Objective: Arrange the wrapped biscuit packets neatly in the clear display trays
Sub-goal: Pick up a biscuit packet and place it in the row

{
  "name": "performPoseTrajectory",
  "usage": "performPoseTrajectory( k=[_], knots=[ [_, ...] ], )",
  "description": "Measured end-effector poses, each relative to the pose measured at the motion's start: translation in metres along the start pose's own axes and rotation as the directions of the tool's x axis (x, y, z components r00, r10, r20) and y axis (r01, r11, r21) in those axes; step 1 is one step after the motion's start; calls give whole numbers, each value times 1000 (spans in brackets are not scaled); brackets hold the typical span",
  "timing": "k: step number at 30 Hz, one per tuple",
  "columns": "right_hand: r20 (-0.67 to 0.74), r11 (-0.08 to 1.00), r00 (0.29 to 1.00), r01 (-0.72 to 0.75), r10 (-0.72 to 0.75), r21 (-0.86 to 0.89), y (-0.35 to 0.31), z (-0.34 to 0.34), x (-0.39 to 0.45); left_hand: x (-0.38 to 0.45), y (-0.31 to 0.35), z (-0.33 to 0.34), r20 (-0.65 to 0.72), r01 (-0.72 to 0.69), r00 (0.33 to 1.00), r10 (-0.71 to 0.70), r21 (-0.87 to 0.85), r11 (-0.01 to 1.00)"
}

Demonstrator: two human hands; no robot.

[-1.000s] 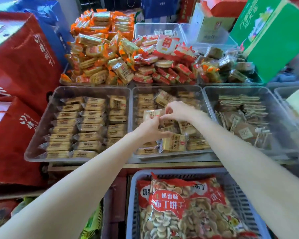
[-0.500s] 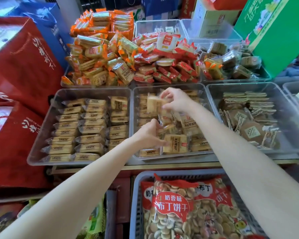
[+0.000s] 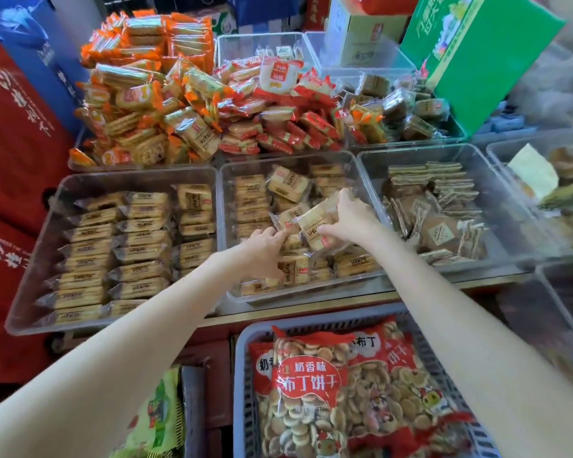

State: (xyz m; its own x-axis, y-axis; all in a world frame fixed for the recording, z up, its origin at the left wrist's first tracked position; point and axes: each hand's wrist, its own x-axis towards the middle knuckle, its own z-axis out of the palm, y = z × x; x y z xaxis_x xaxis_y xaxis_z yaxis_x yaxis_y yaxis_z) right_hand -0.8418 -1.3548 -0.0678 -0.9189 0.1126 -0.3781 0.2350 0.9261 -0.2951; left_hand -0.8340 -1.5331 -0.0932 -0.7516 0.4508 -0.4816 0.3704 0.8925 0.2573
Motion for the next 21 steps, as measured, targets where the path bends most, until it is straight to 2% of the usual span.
performPoseTrajectory(
  k=[2,5,8,11,14,16,19,21],
  knots=[
    [-81,999,996,33,-33,-11,-8,14,-8,-7,-11,-3,-33,-32,999,29,-93,995],
    [-101,1000,995,1,0,13,-15,19,-20,-18,-32,-14,-200,-52,980,8,-211,976],
    [-162,1000,986,26,-27,-12,-23,24,-20,-27,-68,-35,-403,-33,905,-134,-381,924],
    [-261,976,951,198,-169,89,-44,19,-12,-33,-111,-47,-448,27,851,-276,-486,874],
    [-313,902,878,415,-362,121,-81,2,-3,-31,-140,-44,-403,138,864,-303,-390,910],
    [-256,834,826,541,-502,110,-104,-3,4,-25,-151,-42,-399,158,868,-294,-340,927],
    [-155,770,771,633,-618,75,-124,3,14,-12,-166,-45,-396,180,877,-274,-258,949],
    [-140,753,753,655,-643,62,-128,8,22,-5,-176,-51,-359,238,901,-244,-62,969]
  ],
)
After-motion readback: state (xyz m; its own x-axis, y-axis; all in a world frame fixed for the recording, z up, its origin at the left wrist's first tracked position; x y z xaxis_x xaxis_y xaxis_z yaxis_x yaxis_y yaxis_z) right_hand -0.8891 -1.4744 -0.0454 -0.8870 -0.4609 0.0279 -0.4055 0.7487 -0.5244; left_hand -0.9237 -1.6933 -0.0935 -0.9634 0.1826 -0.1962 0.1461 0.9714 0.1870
